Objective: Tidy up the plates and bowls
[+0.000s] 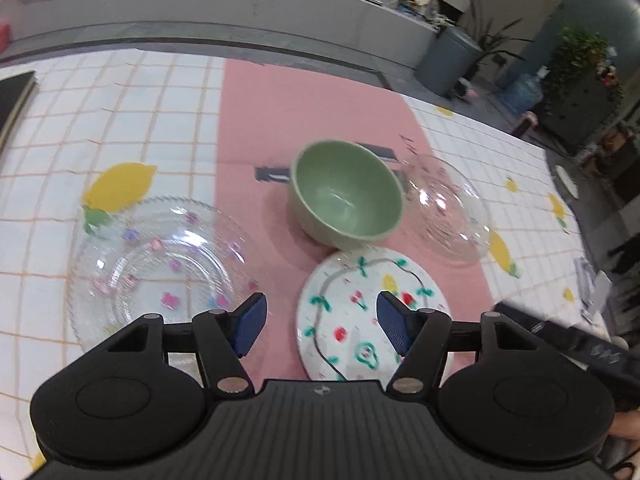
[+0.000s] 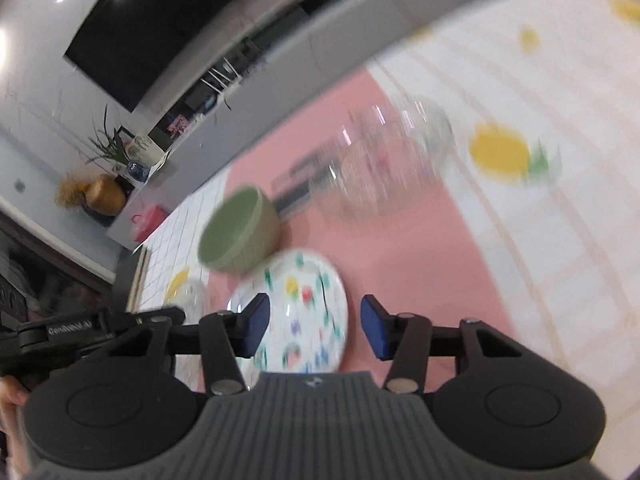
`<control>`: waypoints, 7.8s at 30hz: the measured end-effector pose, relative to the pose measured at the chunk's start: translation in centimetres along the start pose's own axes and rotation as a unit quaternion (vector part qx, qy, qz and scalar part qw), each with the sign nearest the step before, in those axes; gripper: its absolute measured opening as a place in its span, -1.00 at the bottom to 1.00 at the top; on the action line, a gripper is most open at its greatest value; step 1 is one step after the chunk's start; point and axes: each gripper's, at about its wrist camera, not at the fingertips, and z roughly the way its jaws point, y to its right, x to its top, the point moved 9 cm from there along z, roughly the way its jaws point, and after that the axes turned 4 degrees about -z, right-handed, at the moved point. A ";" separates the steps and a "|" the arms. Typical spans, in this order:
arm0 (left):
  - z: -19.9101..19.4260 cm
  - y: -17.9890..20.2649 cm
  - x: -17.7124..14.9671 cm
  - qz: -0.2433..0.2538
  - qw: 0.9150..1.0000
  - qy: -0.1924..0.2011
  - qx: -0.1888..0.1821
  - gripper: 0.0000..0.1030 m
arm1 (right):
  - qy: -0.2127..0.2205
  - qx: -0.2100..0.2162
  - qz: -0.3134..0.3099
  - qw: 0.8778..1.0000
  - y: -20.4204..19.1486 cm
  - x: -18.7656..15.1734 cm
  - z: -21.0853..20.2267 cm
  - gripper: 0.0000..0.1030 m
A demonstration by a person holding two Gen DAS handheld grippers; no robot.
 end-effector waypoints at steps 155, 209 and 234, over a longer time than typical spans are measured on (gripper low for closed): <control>-11.8 1.2 -14.5 -0.079 0.974 0.064 0.202 0.15 | -0.037 -0.056 -0.107 0.992 -11.4 -11.0 -6.0 -0.53; -12.6 5.9 -8.2 0.083 0.969 0.102 0.210 0.42 | -0.031 -0.029 -0.054 0.998 -4.7 -6.2 -7.9 -0.26; -2.9 0.3 -1.1 0.030 0.996 0.047 0.074 0.25 | -0.056 0.032 0.126 0.990 1.2 -6.7 -1.6 -0.25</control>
